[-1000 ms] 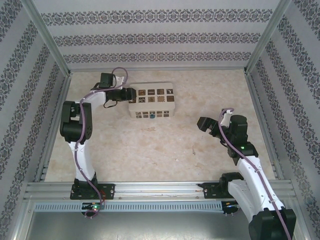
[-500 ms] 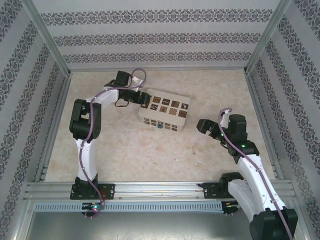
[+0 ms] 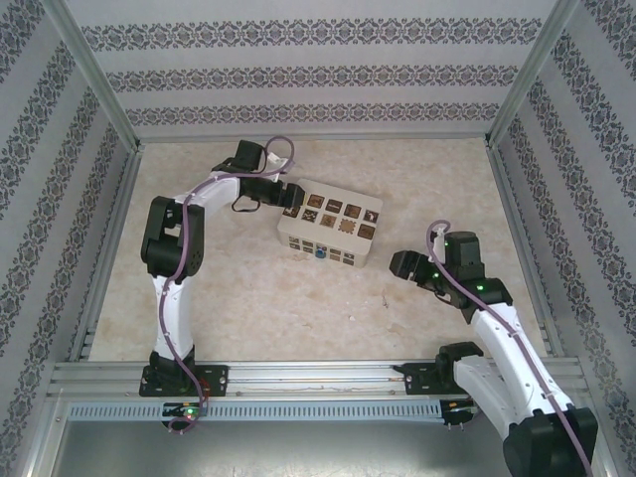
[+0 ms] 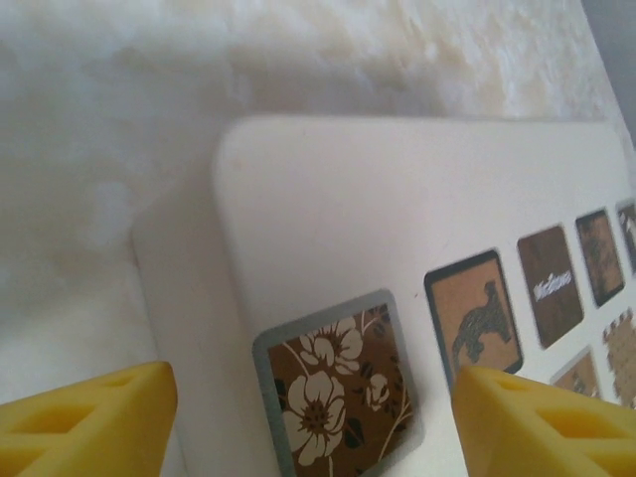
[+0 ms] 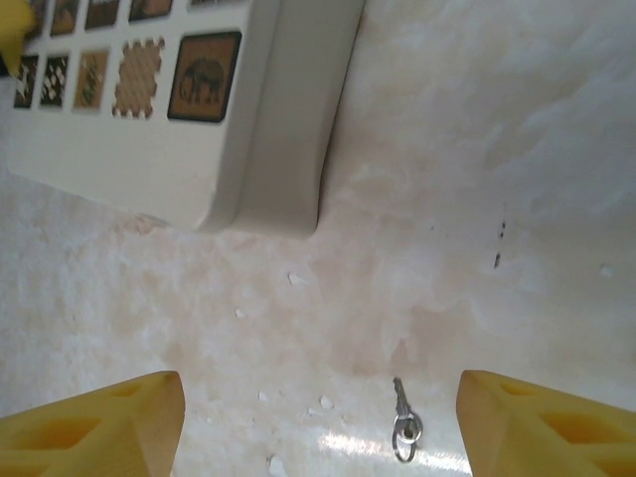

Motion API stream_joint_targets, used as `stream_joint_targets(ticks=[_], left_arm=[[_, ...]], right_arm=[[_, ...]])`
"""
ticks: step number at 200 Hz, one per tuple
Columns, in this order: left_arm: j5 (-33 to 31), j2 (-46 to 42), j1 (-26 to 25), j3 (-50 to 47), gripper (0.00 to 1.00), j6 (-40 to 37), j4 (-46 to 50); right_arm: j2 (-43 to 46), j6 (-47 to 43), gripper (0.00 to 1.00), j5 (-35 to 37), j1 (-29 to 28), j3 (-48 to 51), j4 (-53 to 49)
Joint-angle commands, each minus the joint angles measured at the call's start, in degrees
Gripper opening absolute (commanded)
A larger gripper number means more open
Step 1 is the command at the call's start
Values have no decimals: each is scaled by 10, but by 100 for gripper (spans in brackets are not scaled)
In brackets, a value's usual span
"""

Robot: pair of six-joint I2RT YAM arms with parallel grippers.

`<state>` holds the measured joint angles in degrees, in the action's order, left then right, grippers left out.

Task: Unlock the padlock with the key

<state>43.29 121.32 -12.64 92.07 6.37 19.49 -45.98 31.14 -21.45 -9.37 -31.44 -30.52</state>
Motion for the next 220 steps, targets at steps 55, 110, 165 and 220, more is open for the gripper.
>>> stream_joint_targets(ticks=[55,110,165,220], left_arm=[[-67,-221,30,-155,78,152,-189],[-76,-389,30,-359,78,242,-299],[-114,-484,30,-461,78,221,-246],[-111,-492,30,-504,78,238,-267]], right_arm=[[-45,27,64,63,-81,-2,-64],[-115,31,61,94,-129,-8,-65],[-181,23,52,94,-153,-17,-64],[-222,18,41,113,-168,-32,-57]])
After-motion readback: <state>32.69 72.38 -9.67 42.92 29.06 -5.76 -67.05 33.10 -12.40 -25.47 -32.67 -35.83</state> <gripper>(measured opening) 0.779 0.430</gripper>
